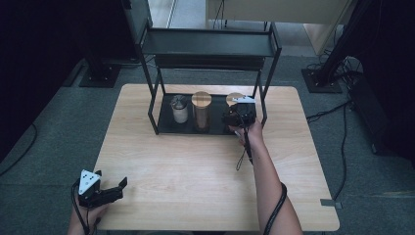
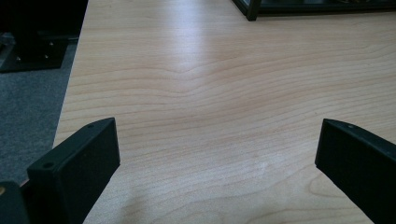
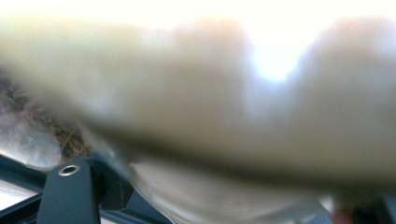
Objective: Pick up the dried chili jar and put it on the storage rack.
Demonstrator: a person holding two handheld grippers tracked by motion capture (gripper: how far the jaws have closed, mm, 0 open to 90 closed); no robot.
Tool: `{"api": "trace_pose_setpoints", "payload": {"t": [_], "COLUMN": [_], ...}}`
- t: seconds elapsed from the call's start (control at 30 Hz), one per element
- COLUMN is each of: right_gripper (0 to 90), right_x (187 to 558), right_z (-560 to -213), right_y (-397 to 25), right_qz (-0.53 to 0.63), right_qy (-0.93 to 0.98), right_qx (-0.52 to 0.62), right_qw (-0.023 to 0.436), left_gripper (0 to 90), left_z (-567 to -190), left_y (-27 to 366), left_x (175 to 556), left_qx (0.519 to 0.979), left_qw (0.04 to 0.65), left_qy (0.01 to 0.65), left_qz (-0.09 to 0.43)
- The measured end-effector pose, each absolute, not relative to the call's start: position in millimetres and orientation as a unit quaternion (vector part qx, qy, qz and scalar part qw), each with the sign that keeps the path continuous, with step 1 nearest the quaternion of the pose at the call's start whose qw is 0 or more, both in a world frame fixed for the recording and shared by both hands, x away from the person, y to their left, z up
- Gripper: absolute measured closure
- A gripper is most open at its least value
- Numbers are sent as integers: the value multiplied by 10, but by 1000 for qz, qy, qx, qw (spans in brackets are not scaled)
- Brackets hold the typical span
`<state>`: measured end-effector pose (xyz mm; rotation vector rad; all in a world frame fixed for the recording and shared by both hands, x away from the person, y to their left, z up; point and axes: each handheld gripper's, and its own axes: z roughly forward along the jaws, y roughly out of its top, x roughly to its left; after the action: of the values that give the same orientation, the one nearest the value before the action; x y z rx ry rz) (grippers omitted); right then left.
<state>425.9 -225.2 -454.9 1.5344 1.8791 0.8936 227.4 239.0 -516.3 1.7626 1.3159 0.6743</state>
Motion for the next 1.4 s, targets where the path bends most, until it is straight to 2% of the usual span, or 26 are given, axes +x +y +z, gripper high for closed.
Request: {"api": "trace_pose_setpoints", "payload": {"t": [0.2, 0.43, 0.77, 1.4], "right_gripper": [116, 15, 0, 0], "right_x": [4202, 4088, 3940, 3619], "right_z": [-4521, -4604, -4708, -5005], "right_y": [-2323, -2311, -2306, -2369], "right_qz": [368, 370, 385, 368], "right_qy": [691, 701, 701, 718], "right_qx": [568, 558, 553, 533], "right_qw": [253, 245, 233, 255], "left_gripper": [0, 1, 0, 1], "left_z": [-5163, -5162, -5162, -5162], "left_y": [2388, 2384, 2387, 2382], "left_x": [2272, 2269, 2267, 2270], "left_qx": [698, 700, 698, 700], "left_qw": [409, 408, 409, 406], "left_qy": [522, 520, 521, 520], "left_qz": [269, 271, 271, 272]}}
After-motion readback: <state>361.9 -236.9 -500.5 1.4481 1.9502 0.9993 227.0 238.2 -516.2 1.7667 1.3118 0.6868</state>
